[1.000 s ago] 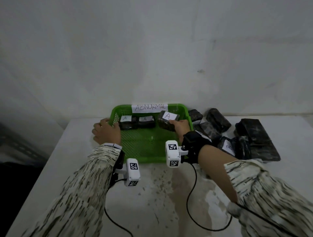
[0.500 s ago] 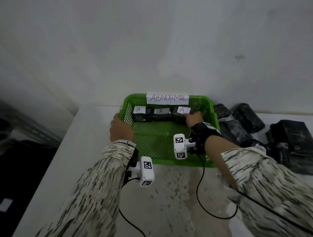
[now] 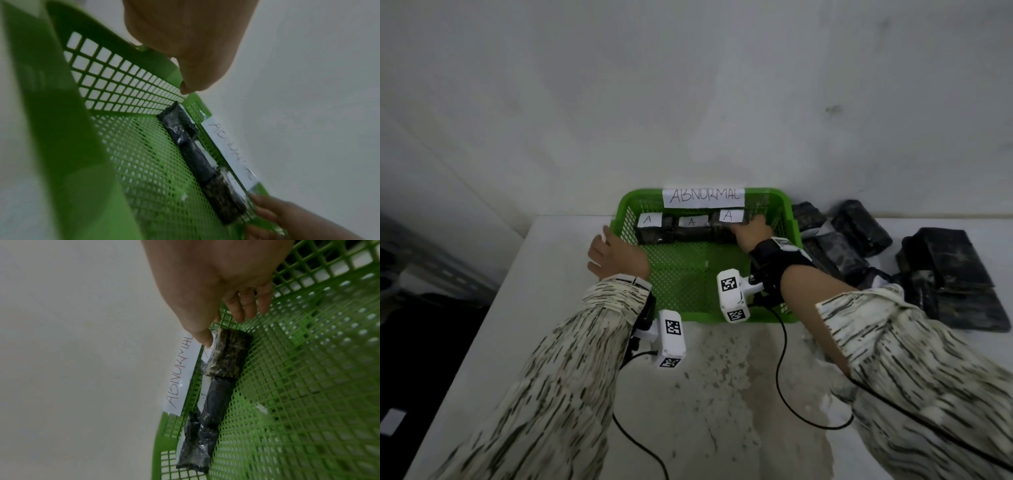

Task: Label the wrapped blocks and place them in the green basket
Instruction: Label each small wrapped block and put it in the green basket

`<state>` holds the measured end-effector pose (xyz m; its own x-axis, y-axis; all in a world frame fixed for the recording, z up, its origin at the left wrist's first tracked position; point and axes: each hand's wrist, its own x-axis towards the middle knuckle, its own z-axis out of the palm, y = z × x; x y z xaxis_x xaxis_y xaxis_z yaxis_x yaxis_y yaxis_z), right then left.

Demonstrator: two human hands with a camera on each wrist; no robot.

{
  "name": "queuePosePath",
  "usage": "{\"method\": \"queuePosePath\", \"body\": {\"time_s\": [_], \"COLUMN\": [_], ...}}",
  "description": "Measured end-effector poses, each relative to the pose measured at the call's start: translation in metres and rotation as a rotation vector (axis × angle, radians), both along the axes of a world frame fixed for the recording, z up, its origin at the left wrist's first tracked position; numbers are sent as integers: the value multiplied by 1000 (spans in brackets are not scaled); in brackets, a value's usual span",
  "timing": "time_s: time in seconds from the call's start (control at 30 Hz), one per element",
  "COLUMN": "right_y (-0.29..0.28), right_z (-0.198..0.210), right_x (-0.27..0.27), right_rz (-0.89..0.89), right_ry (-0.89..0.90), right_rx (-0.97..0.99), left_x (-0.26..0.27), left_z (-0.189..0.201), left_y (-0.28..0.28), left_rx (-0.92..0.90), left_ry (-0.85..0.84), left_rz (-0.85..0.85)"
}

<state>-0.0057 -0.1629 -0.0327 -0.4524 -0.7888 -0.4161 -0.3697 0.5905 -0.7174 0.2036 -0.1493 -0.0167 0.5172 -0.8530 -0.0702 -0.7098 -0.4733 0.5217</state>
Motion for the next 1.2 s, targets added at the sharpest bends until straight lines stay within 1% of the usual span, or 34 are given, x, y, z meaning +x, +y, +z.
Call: {"method": "queuePosePath", "body": {"time_s": [0.07, 0.13, 0.27, 0.37, 0.47, 0.53, 0.67, 0.8, 0.93, 1.07, 1.2], "right_y": [11, 25, 59, 88, 113, 127, 152, 151, 132, 116, 103], "right_z": [9, 22, 41, 45, 41, 34, 21, 12, 8, 0, -4], "right_x": [-4, -10, -36, -72, -110, -132, -163, -171, -164, -160, -165], "right_rz": [52, 91, 141, 94, -7, -30, 22, 108, 169, 172, 139], "right_ry": [73, 105, 144, 205, 295, 383, 506, 580, 561, 516, 404], "right_rx": [-73, -183, -366, -391, -294, -208, -48, -16, 61, 150, 225], "left_x": [-14, -33, -83, -121, -154, -170, -195, -206, -208, -210, -210], "left_z": [6, 16, 27, 23, 9, 0, -8, -12, -16, -16, -17], "left_y": [11, 24, 52, 78, 105, 118, 131, 132, 133, 133, 132], "left_rx": [-13, -6, 28, 33, 46, 56, 59, 154, 161, 143, 151], "left_ry": [-71, -108, -71, -18, 21, 33, -42, -146, -226, -221, -220], "left_rz": [-108, -212, -373, -497, -580, -618, -702, -746, -725, -700, -695]}}
